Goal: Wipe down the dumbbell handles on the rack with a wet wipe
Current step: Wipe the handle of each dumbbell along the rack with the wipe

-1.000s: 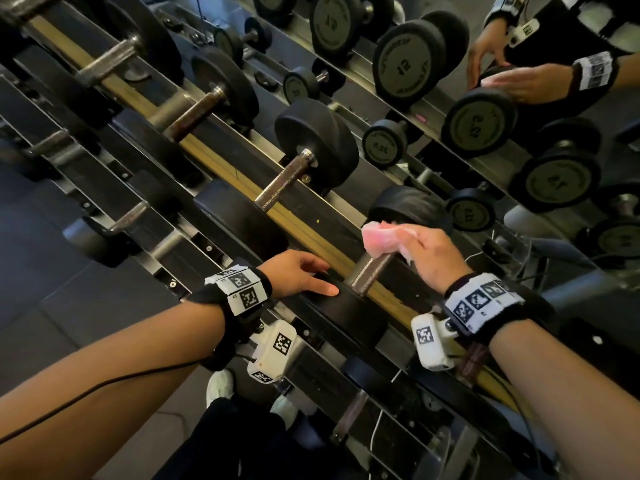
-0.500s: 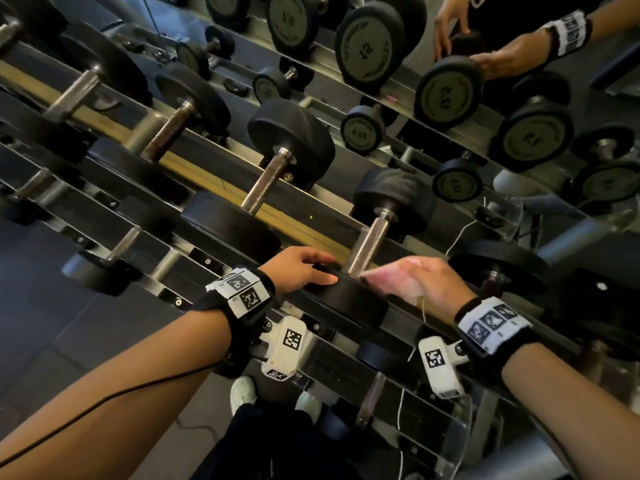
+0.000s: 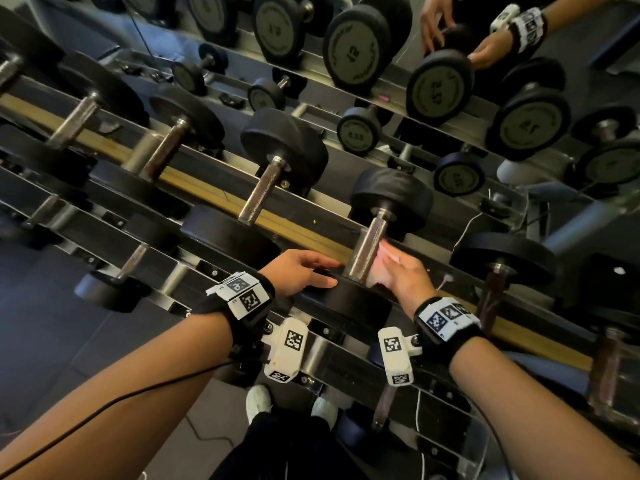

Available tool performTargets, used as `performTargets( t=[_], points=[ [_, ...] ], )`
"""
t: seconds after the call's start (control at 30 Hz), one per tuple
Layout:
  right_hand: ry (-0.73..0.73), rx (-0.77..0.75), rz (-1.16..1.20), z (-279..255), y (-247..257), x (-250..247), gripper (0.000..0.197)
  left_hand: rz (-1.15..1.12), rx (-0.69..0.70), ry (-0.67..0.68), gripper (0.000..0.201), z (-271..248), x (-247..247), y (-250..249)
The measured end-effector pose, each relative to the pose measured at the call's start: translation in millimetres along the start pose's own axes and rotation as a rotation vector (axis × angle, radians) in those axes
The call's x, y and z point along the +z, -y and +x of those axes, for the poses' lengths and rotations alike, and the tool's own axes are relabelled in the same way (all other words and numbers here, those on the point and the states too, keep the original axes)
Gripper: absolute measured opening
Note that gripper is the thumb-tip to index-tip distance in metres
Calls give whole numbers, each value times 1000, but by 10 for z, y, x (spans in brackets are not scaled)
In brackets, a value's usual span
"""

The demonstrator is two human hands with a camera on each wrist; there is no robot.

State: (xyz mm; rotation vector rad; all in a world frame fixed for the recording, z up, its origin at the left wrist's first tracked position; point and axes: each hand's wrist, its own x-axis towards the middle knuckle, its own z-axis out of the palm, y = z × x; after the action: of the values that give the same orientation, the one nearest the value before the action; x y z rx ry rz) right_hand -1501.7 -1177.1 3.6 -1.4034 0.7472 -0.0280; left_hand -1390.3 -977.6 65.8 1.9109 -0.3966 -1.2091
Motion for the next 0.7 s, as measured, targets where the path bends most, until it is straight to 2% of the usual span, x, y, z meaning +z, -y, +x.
performTargets(
  t=[0.07,0.23,0.27,0.37,0.43,0.53,0.63,0.7],
  points=[
    [29,70,97,-94,-52,-14,28,-7,2,6,40,18,-8,18],
    [96,110,316,-208,-114,-249,35,-13,2,18,37,83,-23,59],
    [61,109,357,-174,-95,-306,36,-12,2,23,36,94,-28,71],
    [-166,61,364,20,41,-362,36,-26,1,43,33,123,-50,106],
    [-208,13,272,153,122,-296,38,-32,3,58,32,126,-62,103],
    [-110,-10,130,188,186,-69,35,-54,5,65,32,158,-73,110],
    [-45,-24,224,25,99,35,30,-94,6,67,33,198,-73,127],
    [21,-31,166,-133,18,2,29,-112,1,81,31,215,-89,140]
  ],
)
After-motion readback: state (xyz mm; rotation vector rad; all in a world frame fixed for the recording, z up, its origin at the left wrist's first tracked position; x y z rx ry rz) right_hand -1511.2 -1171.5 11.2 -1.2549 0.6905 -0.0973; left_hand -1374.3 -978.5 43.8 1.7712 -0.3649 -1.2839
